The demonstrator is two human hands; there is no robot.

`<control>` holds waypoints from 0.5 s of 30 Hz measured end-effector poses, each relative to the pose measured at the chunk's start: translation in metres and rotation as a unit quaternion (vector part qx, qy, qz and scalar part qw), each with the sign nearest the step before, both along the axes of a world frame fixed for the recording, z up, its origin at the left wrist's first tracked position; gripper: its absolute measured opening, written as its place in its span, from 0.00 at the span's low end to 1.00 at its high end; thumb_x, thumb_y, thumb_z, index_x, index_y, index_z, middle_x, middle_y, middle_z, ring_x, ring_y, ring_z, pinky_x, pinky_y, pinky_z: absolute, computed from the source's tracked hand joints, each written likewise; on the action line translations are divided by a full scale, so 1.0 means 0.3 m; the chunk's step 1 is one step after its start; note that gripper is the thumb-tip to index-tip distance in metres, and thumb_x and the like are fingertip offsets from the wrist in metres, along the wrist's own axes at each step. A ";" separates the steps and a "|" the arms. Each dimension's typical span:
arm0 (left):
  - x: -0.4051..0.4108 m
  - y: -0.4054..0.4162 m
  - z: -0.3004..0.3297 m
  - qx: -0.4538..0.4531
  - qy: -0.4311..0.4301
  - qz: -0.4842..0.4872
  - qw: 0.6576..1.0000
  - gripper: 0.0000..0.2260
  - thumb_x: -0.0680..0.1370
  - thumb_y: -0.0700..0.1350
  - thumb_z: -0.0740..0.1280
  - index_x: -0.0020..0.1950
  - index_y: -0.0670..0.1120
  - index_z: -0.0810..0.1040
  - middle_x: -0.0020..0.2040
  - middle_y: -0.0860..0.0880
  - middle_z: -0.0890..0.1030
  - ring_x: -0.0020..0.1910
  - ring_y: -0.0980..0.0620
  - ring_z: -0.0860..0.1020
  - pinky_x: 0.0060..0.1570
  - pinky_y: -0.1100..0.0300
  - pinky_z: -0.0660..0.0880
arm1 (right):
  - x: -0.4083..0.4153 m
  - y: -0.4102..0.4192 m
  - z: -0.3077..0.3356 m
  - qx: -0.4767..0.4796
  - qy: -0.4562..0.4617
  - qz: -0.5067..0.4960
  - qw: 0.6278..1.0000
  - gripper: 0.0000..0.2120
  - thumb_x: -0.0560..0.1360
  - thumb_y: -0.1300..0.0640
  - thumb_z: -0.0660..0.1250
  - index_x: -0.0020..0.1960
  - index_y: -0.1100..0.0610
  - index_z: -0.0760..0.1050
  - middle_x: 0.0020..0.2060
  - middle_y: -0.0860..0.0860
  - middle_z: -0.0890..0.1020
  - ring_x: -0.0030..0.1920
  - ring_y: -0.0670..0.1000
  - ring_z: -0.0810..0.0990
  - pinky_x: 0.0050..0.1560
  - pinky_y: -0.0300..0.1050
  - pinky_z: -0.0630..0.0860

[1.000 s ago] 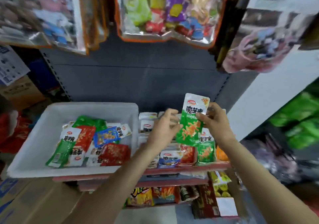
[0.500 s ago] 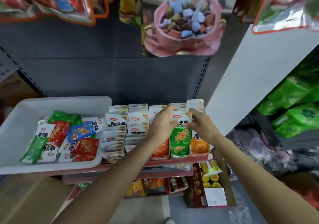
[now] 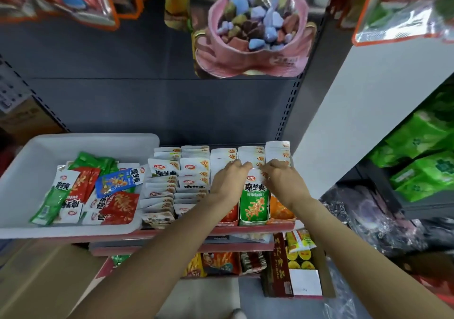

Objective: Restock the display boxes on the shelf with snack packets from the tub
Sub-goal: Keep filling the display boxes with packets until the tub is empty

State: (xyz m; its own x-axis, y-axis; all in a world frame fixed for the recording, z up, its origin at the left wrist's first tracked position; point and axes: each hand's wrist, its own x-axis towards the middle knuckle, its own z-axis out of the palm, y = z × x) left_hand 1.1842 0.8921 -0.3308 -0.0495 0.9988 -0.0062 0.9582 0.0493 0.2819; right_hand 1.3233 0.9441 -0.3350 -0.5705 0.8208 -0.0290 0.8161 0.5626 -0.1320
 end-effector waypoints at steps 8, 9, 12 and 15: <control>-0.118 -0.067 0.089 0.085 -0.081 0.023 0.993 0.17 0.79 0.40 0.61 0.68 0.48 0.69 0.63 0.49 0.72 0.62 0.50 0.71 0.53 0.54 0.73 | -0.141 -0.059 0.068 -0.060 0.180 -0.014 0.982 0.16 0.76 0.60 0.65 0.63 0.59 0.74 0.58 0.55 0.75 0.61 0.55 0.71 0.59 0.42 0.66; -0.157 -0.089 0.100 0.101 -0.099 0.041 0.989 0.16 0.79 0.42 0.61 0.68 0.48 0.70 0.61 0.49 0.73 0.60 0.50 0.73 0.53 0.54 0.74 | -0.176 -0.070 0.080 -0.070 0.199 -0.010 0.977 0.15 0.76 0.61 0.64 0.62 0.59 0.75 0.57 0.56 0.75 0.59 0.54 0.73 0.57 0.40 0.66; -0.296 -0.173 0.112 0.135 -0.164 0.116 0.970 0.13 0.78 0.41 0.63 0.63 0.47 0.74 0.55 0.49 0.78 0.51 0.52 0.77 0.50 0.54 0.77 | -0.306 -0.116 0.120 -0.108 0.241 0.016 0.964 0.13 0.77 0.62 0.63 0.61 0.59 0.76 0.55 0.54 0.77 0.51 0.52 0.78 0.51 0.36 0.70; -0.459 -0.269 0.113 0.156 -0.212 0.188 0.946 0.10 0.77 0.39 0.65 0.57 0.45 0.77 0.50 0.49 0.80 0.45 0.53 0.78 0.46 0.56 0.77 | -0.471 -0.181 0.147 -0.135 0.262 0.068 0.953 0.12 0.77 0.64 0.62 0.59 0.59 0.77 0.53 0.54 0.79 0.50 0.52 0.77 0.52 0.38 0.72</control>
